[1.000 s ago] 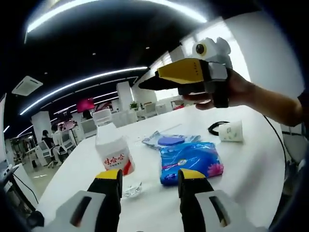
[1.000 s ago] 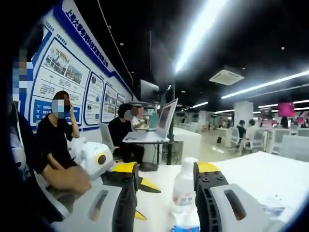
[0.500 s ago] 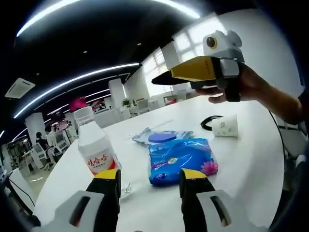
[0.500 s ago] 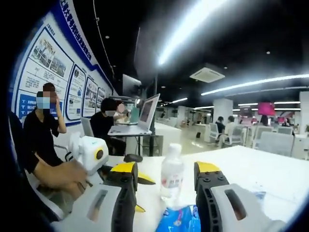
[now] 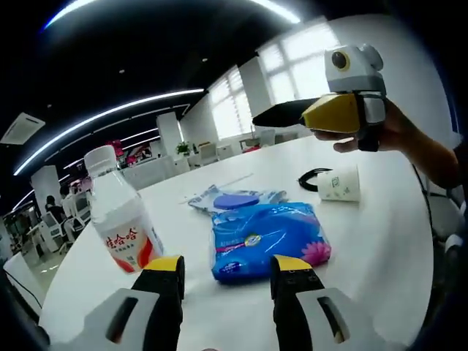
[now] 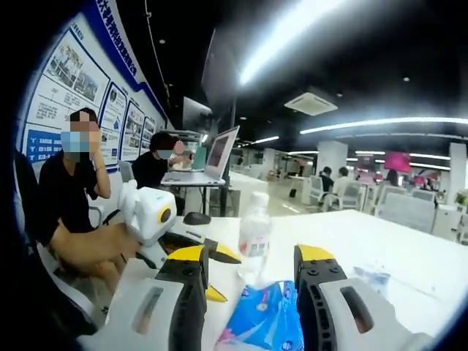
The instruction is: Arrange the tabletop items into an orderly group along one side of the table until the central work area is clear of visible clutter.
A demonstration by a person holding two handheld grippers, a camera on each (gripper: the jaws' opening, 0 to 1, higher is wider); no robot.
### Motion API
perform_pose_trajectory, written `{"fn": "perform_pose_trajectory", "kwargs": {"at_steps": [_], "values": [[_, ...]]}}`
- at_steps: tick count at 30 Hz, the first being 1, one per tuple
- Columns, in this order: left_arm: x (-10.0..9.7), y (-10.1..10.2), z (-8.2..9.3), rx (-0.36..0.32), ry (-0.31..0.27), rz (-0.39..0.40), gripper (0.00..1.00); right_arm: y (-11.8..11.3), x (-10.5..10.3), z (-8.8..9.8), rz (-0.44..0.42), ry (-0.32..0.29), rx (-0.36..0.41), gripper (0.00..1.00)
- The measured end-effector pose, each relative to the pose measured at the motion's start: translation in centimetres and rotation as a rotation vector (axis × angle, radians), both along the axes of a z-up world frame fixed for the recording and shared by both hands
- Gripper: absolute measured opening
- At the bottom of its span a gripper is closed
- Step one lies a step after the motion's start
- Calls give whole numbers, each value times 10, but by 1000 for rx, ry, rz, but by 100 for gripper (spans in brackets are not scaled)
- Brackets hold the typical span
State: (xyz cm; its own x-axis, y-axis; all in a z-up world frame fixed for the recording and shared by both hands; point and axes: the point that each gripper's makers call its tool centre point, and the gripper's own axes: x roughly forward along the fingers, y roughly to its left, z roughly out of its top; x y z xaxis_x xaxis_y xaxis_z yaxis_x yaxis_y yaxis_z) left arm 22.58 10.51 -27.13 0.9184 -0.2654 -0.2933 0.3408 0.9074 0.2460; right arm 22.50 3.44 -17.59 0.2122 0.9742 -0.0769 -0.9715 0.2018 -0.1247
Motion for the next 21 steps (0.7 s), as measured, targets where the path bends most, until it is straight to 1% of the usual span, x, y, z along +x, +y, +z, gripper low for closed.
{"fn": "perform_pose_trajectory", "kwargs": {"at_steps": [2,5,9,13,21], "values": [[6,1,0,-2,4,-2,46,-4,0,-2,-6,8,2,45],[9,0,-3,-1,9,-3,46,-9,-1,-7,-15,8,-12,45],[10,0,-6,-4,14,-7,46,-12,1,-14,-20,17,-19,45],[10,-1,-7,-5,19,-15,46,-15,1,-15,-28,20,-21,45],[11,-4,-11,-13,28,-26,46,-22,-3,-26,-21,7,-64,45]]}}
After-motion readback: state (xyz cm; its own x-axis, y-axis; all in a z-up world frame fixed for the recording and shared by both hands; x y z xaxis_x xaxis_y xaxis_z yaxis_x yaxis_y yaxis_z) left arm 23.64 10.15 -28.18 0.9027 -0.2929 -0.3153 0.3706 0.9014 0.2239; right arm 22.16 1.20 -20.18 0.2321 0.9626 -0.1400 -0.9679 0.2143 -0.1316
